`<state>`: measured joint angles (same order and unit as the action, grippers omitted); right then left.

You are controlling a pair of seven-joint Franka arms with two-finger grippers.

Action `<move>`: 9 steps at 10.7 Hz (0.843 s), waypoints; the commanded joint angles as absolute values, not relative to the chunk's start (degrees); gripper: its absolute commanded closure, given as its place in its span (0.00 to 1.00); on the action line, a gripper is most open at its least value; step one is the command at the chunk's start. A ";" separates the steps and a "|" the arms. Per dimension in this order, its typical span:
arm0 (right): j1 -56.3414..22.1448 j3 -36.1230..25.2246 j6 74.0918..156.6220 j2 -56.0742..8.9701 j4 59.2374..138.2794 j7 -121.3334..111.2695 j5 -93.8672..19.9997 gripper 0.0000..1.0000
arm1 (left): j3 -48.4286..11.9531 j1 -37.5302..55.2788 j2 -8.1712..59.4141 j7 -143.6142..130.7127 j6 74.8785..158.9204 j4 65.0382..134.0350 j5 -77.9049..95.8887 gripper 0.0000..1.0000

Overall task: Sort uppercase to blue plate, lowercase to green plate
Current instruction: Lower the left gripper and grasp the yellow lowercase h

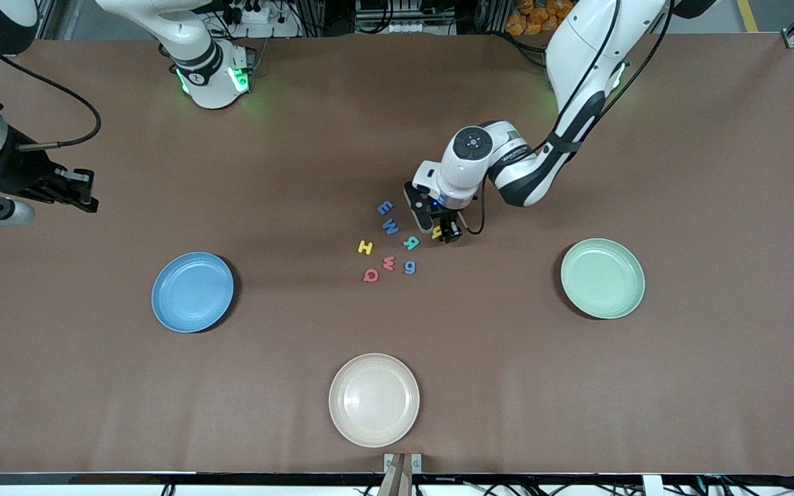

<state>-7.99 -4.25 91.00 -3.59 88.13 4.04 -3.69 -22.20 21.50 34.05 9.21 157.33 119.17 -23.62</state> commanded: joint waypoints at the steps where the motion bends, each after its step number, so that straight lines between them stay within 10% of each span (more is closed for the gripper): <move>1: -8.17 -4.31 90.79 -3.78 87.36 5.01 -4.57 0.99 | -21.01 22.06 35.16 7.38 157.68 118.48 -26.37 0.35; 3: -8.17 -4.22 90.88 -3.95 87.36 5.01 -4.57 1.00 | -21.01 22.06 35.16 7.38 157.68 118.39 -27.50 0.55; 9: -9.14 -3.16 91.23 -5.89 84.47 8.79 -4.66 1.00 | -20.39 22.06 35.60 7.38 157.68 118.04 -28.04 0.73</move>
